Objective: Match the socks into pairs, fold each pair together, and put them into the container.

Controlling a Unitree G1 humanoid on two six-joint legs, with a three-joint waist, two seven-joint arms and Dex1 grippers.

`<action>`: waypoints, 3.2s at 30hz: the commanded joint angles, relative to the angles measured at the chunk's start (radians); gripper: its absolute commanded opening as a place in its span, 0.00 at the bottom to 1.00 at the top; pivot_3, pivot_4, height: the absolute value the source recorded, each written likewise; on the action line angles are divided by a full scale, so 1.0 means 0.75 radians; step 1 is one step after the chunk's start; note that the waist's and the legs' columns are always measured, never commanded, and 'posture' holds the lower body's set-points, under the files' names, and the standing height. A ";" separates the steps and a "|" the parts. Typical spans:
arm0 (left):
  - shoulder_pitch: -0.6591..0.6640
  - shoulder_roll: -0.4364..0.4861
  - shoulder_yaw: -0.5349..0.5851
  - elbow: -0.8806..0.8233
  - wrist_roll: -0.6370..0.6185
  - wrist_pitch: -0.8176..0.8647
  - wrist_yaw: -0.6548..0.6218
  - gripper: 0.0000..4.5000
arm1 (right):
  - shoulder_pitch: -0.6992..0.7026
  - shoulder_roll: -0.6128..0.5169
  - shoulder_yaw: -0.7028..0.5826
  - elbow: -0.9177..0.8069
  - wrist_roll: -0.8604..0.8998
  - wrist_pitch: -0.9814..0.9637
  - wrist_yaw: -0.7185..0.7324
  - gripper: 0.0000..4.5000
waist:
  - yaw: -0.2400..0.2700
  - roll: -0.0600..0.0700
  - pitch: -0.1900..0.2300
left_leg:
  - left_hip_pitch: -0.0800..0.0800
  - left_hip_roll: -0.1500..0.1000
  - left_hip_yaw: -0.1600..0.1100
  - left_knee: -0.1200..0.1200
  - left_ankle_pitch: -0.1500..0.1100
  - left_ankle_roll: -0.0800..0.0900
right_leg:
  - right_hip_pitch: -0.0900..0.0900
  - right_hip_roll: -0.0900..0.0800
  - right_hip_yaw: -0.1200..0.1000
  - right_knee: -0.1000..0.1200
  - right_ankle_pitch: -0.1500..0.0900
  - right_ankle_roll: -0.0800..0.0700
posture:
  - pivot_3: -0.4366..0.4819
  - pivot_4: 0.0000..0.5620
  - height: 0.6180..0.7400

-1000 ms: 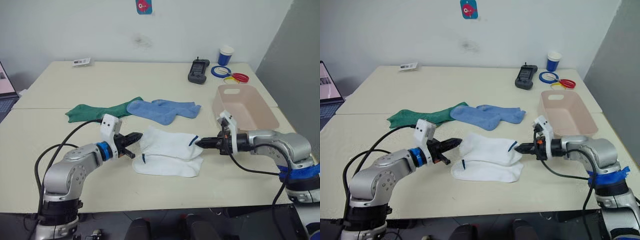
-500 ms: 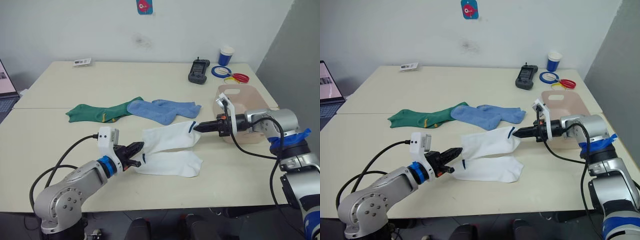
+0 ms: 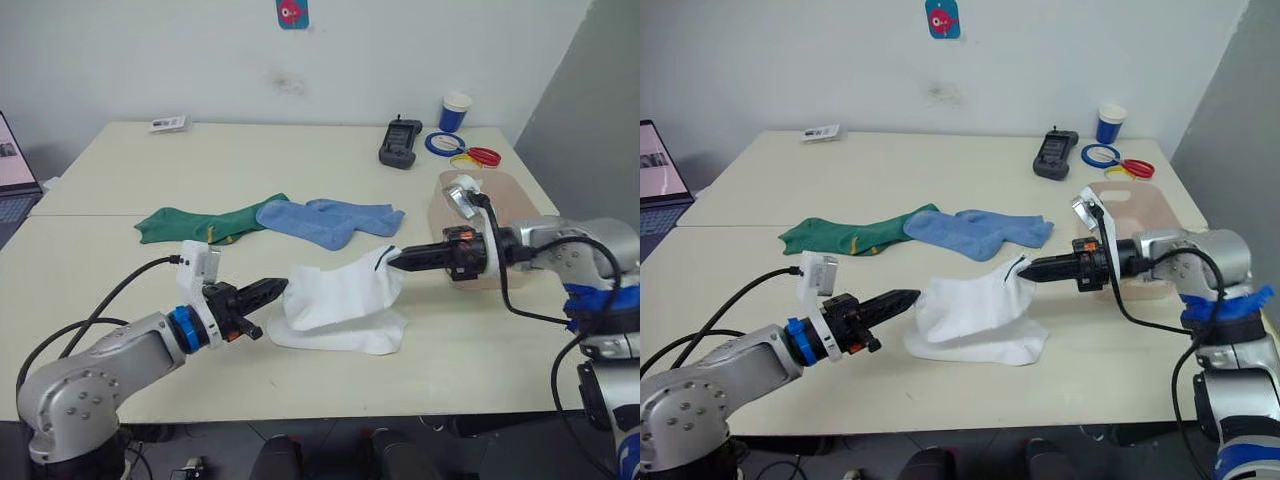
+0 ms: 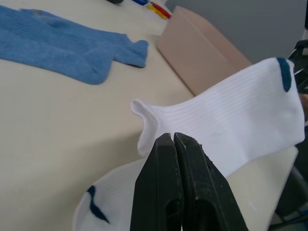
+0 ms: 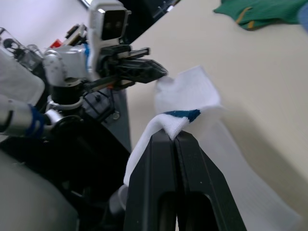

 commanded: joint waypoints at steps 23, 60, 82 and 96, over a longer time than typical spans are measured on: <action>0.554 -0.045 -0.281 -0.068 0.218 -0.407 -0.004 0.00 | -0.474 0.389 0.427 1.219 -0.818 -1.141 0.192 0.10 | 0.004 0.003 0.002 | 0.000 0.000 0.002 -0.001 0.000 0.000 | -0.002 0.000 0.001 0.000 0.001 -0.006 | 0.48 0.27 1.00; -0.903 -0.141 -0.913 1.627 1.228 -1.207 -0.879 0.84 | 0.409 0.424 0.692 -0.019 -1.005 -1.477 -0.194 1.00 | 0.003 0.007 0.006 | -0.002 0.001 0.004 0.000 0.000 0.000 | -0.004 0.009 0.000 0.001 0.001 -0.002 | 0.48 0.27 1.00; -0.888 -0.229 -0.843 1.660 1.359 -1.239 -0.917 0.00 | 0.437 0.391 0.697 0.024 -1.076 -1.673 -0.166 0.01 | 0.002 0.007 0.006 | 0.000 0.001 0.003 0.001 0.000 0.000 | -0.002 0.008 0.000 0.002 0.001 -0.002 | 0.48 0.27 1.00; -0.659 -0.156 -0.587 1.101 1.136 -0.967 -0.808 0.00 | 0.454 0.170 0.517 -0.276 -0.893 -1.577 -0.023 0.01 | 0.002 0.007 0.006 | 0.000 0.001 0.003 0.001 0.001 -0.001 | -0.001 0.006 -0.001 0.002 0.001 -0.002 | 0.48 0.27 1.00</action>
